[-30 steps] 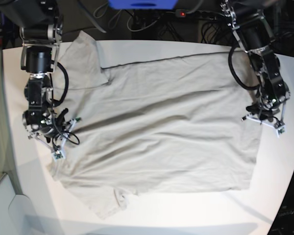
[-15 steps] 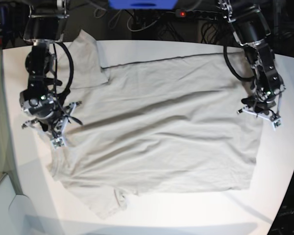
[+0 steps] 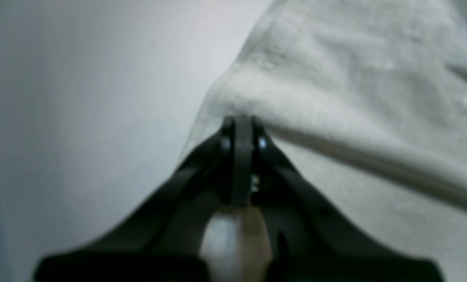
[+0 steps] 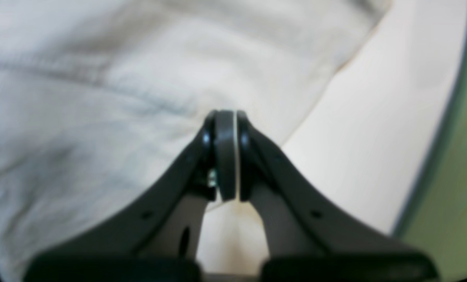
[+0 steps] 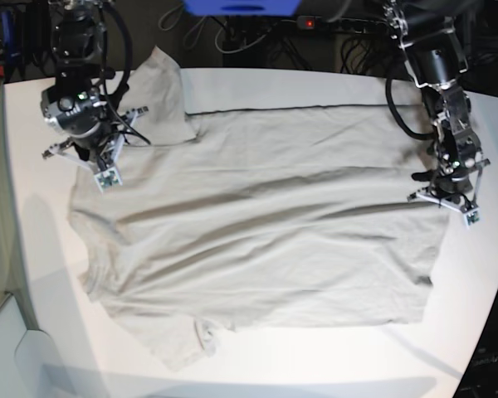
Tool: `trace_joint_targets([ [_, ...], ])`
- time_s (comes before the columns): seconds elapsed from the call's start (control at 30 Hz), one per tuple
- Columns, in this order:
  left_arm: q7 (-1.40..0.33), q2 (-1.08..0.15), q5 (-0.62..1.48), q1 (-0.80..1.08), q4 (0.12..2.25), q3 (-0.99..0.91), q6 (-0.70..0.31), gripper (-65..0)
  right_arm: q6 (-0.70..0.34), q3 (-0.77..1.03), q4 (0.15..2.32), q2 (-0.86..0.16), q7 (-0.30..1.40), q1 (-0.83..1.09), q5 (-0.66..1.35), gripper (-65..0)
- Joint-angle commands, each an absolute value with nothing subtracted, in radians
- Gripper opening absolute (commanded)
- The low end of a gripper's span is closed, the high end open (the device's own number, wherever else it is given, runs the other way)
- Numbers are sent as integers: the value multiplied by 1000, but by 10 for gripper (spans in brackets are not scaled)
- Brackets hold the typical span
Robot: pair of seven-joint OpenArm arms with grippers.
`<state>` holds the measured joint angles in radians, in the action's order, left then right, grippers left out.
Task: Layout the t-shirt on the table in an organized manner, then fold the t-shirt properly
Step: 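Release the shirt sides and move both grippers to the shirt's shoulder edge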
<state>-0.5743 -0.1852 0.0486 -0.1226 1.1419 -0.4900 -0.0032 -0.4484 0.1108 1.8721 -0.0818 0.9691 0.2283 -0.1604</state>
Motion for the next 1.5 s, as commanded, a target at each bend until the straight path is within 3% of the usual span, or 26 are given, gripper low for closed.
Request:
trace_joint_targets([
  [0.0,-656,-189,42,-119,1164,-490,2,-645,-452,113,1891,-87,952,228,-160,-650],
  [0.33,-829,-189,42,-84,1366,-495,2,-645,-452,108,1888,-67,951,285,-160,-650],
  [0.53,-837,-189,42,-25,1463,-495,2,-645,-452,107,1885,-64,941,340,-157,-650],
  [1.23,-837,-231,42,18,1475,-573,1,-645,-453,65,1893,-64,940,498,-157,-650],
  [1.47,-839,-254,44,24,1494,-572,-2,-640,-453,68,1997,-64,940,510,-157,-650],
])
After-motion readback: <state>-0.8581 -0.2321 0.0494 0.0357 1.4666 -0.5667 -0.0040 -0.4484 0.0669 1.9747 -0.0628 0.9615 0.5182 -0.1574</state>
